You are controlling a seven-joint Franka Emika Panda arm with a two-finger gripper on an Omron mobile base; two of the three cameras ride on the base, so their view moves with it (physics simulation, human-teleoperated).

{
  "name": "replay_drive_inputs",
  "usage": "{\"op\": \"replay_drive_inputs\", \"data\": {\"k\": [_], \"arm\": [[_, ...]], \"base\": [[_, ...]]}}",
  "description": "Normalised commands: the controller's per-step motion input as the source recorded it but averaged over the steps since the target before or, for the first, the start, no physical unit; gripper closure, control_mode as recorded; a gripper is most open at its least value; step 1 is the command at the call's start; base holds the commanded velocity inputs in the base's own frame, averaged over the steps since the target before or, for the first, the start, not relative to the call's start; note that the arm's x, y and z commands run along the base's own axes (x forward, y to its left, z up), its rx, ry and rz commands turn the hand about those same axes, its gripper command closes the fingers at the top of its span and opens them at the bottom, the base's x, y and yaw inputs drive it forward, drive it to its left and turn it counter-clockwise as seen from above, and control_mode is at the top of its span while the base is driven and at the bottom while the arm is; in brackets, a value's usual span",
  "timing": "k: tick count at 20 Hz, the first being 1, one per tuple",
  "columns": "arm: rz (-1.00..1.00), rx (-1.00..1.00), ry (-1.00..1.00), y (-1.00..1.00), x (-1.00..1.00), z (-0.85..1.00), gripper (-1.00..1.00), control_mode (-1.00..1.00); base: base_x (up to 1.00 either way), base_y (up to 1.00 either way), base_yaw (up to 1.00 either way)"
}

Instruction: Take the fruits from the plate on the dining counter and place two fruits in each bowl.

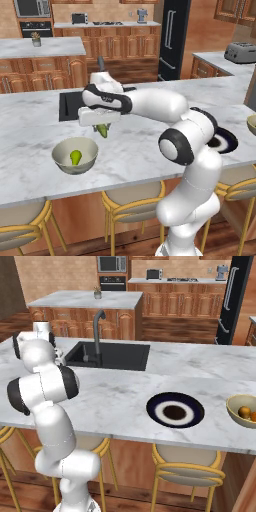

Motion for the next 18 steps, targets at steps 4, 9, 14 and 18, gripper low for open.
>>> {"op": "replay_drive_inputs", "data": {"k": [4, 9, 14, 18], "arm": [[0.13, 0.31, -0.04, 0.4, -0.09, -0.3, 1.0, -1.0], [0.08, 0.21, -0.1, 0.16, -0.05, -0.4, 1.0, -1.0], [0.01, 0.02, -0.05, 0.15, 0.1, -0.25, 1.0, -1.0], [0.0, 0.0, -0.03, 0.28, 0.0, -0.23, 1.0, -1.0]], "base": [[0.0, 0.0, 0.0], [0.0, 0.0, 0.0], [0.0, 0.0, 0.0], [0.0, 0.0, 0.0]]}}
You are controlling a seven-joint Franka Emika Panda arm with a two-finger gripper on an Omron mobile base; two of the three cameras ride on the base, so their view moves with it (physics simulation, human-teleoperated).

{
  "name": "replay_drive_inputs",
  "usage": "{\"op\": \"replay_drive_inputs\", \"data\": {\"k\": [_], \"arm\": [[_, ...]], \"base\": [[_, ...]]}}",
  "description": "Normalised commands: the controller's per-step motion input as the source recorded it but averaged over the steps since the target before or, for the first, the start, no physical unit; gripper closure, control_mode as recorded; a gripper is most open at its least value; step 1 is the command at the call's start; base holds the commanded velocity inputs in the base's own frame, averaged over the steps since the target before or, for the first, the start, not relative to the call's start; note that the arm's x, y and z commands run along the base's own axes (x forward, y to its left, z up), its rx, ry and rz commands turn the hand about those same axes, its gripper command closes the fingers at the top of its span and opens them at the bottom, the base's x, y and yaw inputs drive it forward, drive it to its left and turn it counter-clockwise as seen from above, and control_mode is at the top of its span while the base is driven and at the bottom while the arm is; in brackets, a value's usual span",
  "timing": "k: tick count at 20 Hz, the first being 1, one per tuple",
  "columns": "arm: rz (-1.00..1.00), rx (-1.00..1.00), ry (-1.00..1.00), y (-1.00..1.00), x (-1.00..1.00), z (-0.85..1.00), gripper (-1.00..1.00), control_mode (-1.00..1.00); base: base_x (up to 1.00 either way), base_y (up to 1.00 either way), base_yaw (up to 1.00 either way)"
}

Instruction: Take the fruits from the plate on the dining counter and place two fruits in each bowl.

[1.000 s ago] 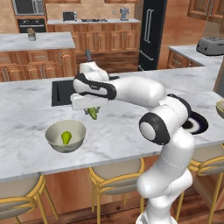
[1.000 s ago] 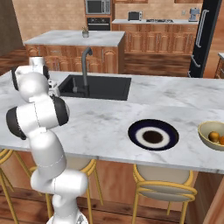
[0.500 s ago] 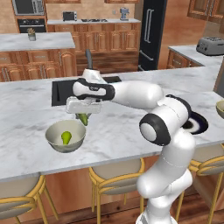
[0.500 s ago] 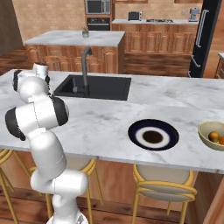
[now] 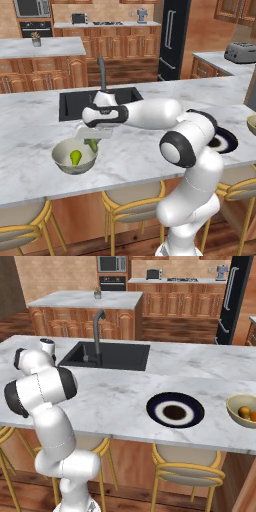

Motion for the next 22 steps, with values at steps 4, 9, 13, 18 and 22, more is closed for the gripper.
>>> {"op": "replay_drive_inputs", "data": {"k": [4, 9, 13, 18, 22], "arm": [[0.0, 0.0, 0.0, 0.34, 0.21, -0.04, 1.0, -1.0], [0.0, 0.0, 0.0, 0.23, 0.22, -0.1, 1.0, -1.0], [0.0, 0.0, 0.0, 0.07, 0.14, -0.11, 1.0, -1.0], [0.0, 0.0, 0.0, 0.01, 0.07, -0.12, 1.0, -1.0], [0.0, 0.0, 0.0, 0.0, 0.0, -0.16, 1.0, -1.0]], "base": [[0.0, 0.0, 0.0], [0.0, 0.0, 0.0], [0.0, 0.0, 0.0], [0.0, 0.0, 0.0], [0.0, 0.0, 0.0]]}}
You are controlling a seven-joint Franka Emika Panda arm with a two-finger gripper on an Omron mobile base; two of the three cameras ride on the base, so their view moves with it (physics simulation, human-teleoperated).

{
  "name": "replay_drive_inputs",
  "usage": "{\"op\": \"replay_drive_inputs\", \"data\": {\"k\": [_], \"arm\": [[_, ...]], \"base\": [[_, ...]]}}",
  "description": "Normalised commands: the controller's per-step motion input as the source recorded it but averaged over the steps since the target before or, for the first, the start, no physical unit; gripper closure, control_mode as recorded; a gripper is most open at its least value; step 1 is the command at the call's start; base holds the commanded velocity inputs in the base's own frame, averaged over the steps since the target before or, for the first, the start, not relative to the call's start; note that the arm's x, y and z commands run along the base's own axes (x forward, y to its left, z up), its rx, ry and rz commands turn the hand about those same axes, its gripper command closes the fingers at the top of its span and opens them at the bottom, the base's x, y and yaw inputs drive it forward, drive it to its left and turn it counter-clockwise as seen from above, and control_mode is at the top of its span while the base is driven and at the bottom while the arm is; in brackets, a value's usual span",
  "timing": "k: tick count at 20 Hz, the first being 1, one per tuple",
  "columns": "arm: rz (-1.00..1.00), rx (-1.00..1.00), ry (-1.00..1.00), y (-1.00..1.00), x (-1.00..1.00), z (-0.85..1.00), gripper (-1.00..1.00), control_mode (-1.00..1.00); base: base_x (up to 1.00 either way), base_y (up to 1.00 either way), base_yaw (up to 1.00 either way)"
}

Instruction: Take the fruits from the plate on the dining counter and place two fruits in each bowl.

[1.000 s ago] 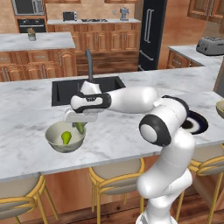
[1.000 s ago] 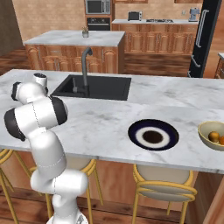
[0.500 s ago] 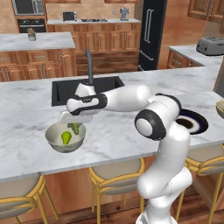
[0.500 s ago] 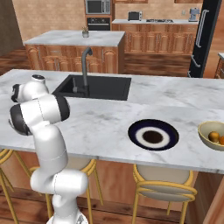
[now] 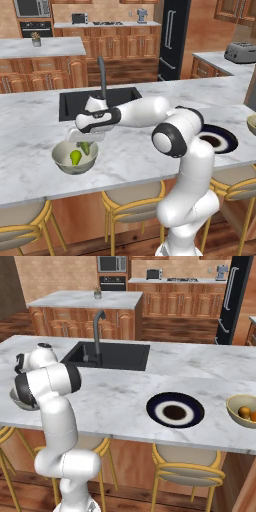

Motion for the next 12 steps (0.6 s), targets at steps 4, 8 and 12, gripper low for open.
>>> {"op": "replay_drive_inputs", "data": {"k": [4, 8, 12], "arm": [[0.0, 0.0, 0.04, 0.0, 0.0, -0.19, -1.0, -1.0], [0.0, 0.0, 0.05, 0.0, 0.0, -0.19, -1.0, -1.0], [0.0, 0.0, 0.02, 0.0, 0.0, -0.11, -1.0, -1.0]], "base": [[0.0, 0.0, 0.0], [0.0, 0.0, 0.0], [0.0, 0.0, 0.0]]}}
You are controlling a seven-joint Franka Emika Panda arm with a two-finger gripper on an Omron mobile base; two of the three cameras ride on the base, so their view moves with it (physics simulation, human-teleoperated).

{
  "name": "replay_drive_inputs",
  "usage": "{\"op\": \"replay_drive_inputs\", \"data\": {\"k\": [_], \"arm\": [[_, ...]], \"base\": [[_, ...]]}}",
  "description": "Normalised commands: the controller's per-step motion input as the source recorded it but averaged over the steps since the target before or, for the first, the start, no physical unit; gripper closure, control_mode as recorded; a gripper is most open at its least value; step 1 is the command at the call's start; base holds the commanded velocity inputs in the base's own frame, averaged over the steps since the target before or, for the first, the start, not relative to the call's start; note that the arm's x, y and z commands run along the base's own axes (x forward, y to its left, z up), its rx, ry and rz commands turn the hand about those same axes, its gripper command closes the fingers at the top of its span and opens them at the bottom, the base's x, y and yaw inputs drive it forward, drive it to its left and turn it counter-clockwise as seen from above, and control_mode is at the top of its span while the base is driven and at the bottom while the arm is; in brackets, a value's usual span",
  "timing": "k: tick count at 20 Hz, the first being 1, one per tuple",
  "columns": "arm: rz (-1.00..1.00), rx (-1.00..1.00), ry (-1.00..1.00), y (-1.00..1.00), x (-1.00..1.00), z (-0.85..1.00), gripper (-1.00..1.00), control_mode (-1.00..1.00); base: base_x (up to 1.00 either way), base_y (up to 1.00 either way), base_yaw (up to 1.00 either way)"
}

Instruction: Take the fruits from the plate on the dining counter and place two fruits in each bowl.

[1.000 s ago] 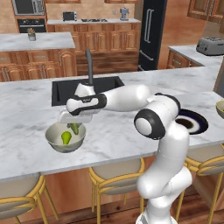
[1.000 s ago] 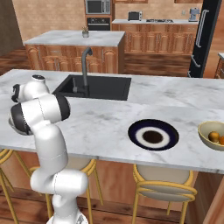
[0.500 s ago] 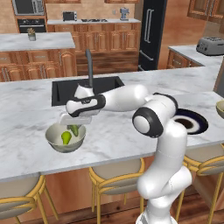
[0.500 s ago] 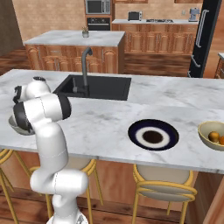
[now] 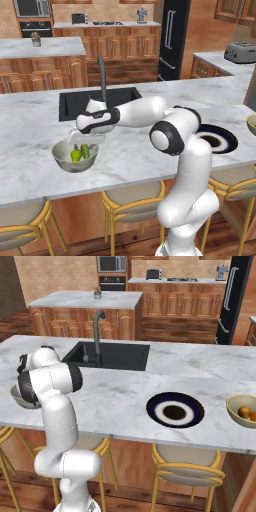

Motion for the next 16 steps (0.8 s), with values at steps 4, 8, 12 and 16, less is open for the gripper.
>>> {"op": "replay_drive_inputs", "data": {"k": [4, 8, 12, 16], "arm": [[0.0, 0.0, 0.0, 0.0, 0.0, -0.02, -1.0, -1.0], [0.0, 0.0, 0.01, 0.01, -0.05, 0.21, -1.0, -1.0], [0.0, 0.0, 0.05, 0.0, -0.26, 0.42, -1.0, -1.0], [0.0, -0.01, 0.04, 0.0, -0.43, 0.49, -1.0, -1.0]], "base": [[0.0, 0.0, 0.0], [0.0, 0.0, 0.0], [0.0, 0.0, 0.0], [0.0, 0.0, 0.0]]}}
